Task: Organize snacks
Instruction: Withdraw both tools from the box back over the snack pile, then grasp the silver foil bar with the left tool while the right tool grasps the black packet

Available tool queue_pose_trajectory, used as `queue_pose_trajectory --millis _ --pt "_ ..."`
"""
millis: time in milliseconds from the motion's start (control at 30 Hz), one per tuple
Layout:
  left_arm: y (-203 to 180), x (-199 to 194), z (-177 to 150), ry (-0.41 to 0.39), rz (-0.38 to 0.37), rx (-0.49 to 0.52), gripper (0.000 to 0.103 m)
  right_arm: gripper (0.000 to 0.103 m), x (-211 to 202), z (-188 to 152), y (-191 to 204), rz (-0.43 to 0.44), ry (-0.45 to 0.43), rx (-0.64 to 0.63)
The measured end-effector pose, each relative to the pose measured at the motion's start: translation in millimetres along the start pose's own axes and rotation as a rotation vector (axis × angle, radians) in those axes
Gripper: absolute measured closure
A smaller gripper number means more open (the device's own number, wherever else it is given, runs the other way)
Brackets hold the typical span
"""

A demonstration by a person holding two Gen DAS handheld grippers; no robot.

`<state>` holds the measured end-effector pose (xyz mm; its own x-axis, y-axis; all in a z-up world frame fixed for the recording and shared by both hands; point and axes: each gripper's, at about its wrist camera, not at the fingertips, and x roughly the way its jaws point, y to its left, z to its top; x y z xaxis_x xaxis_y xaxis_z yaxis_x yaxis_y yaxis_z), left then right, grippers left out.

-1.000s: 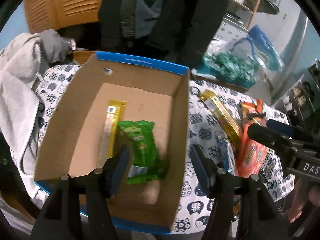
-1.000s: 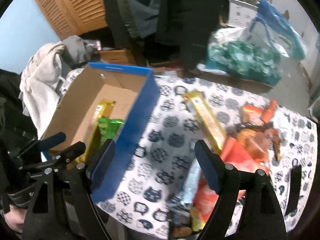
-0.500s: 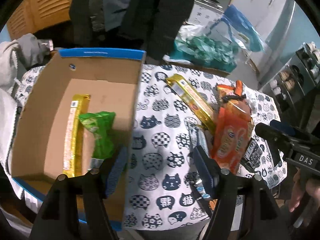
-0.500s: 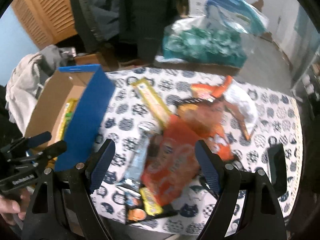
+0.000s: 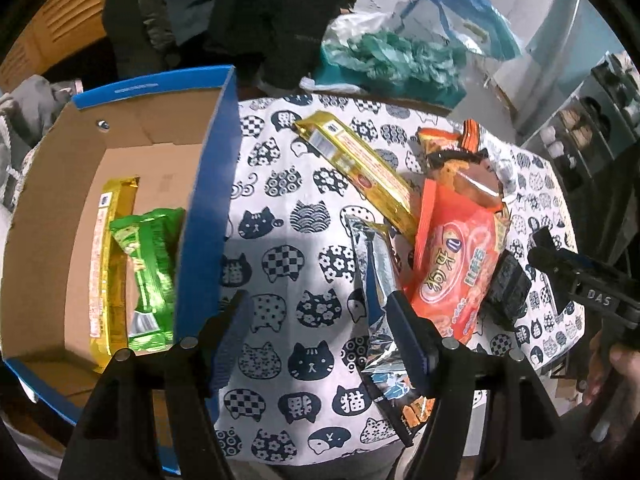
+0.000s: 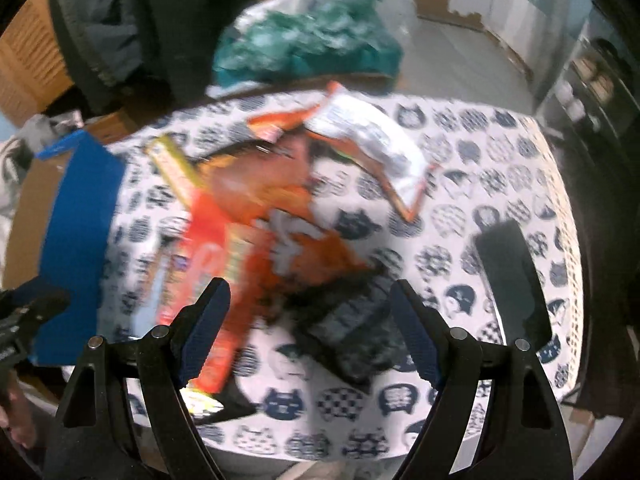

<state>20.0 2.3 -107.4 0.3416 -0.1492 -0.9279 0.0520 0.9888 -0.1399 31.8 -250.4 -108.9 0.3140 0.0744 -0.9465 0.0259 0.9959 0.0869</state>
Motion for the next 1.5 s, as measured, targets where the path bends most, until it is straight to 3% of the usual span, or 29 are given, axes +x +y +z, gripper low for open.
queue_pose_trajectory --millis 467,867,1233,1400,1467,1500 --pt "-25.2 45.5 6.1 0.078 0.008 0.037 0.032 0.021 73.0 -3.7 -24.5 -0.208 0.109 -0.025" --pt "-30.7 70.8 17.8 0.113 -0.017 -0.007 0.032 0.021 89.0 -25.1 -26.6 -0.287 0.165 -0.127" --pt "-41.1 102.1 17.1 0.199 -0.005 0.001 0.031 0.021 81.5 -42.5 -89.2 -0.181 0.195 0.045" --pt "-44.3 101.0 15.6 0.182 0.006 0.037 0.031 0.021 92.0 -41.9 -112.4 -0.141 0.224 0.108" --pt "-44.5 100.6 13.0 0.175 0.006 0.051 0.043 0.021 96.2 -43.7 -115.5 -0.131 0.238 0.118" --pt "-45.9 100.5 11.9 0.178 0.005 0.058 0.057 0.021 98.2 -47.4 -115.6 -0.133 0.24 0.114"
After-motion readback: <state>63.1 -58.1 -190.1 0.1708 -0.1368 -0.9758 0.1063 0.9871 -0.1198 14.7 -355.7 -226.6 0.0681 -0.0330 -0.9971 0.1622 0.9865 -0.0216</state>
